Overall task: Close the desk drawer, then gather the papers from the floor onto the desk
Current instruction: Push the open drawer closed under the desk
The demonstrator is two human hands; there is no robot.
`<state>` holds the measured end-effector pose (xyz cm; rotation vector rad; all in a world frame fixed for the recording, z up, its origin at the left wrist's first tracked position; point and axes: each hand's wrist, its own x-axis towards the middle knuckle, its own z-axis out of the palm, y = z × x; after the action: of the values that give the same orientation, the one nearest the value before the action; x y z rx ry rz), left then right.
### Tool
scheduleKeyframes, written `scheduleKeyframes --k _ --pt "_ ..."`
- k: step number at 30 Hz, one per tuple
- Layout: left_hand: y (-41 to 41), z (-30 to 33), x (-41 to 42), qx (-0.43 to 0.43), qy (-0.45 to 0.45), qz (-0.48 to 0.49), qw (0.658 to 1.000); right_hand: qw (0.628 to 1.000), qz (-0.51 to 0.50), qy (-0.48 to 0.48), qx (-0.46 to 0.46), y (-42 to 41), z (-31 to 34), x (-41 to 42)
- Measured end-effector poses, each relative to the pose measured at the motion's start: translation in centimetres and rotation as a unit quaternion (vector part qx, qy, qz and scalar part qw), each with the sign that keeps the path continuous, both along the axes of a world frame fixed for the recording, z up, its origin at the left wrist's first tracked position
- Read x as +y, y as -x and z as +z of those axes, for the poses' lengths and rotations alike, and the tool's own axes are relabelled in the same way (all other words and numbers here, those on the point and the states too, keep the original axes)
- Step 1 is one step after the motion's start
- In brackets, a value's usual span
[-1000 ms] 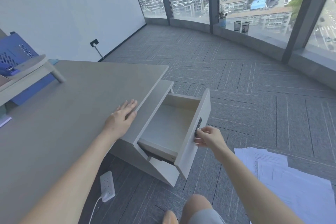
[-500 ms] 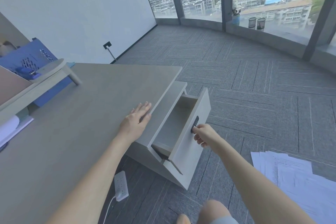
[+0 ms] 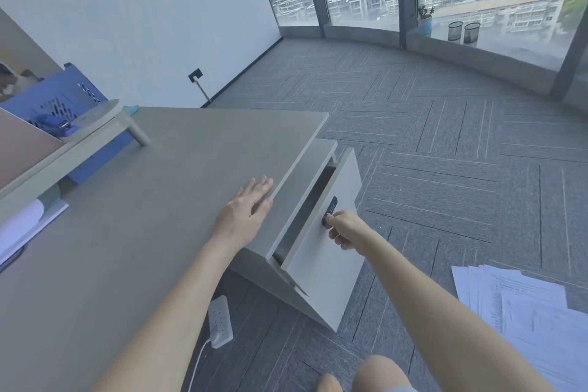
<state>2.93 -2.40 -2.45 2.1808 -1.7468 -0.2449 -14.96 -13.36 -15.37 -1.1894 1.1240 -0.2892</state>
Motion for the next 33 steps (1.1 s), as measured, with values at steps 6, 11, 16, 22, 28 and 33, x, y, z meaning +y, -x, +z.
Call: scheduleKeyframes --k 6,11,16,22,28,33 --pt "-0.1 -0.1 0.0 0.005 0.003 0.001 1.000 1.000 0.010 -0.013 -0.001 -1.7 0.2 -0.5" --pt "-0.2 -0.3 -0.1 0.014 0.004 0.001 1.000 1.000 0.020 -0.021 -0.006 -2.9 0.0 -0.6" --pt "-0.3 -0.4 -0.2 0.008 0.001 -0.007 1.000 0.999 0.019 -0.023 -0.012 -4.3 -0.3 -0.5" --pt "-0.3 -0.6 -0.3 0.008 0.006 -0.008 1.000 0.999 0.015 -0.028 -0.016 -4.9 -0.6 -1.0" --pt "-0.2 -0.7 -0.3 0.006 0.010 -0.012 1.000 0.999 0.032 -0.013 -0.028 -4.8 -0.9 -1.2" --pt "-0.1 -0.5 -0.2 0.007 0.011 -0.009 1.000 0.991 0.079 0.106 0.013 -4.3 -1.1 -1.0"
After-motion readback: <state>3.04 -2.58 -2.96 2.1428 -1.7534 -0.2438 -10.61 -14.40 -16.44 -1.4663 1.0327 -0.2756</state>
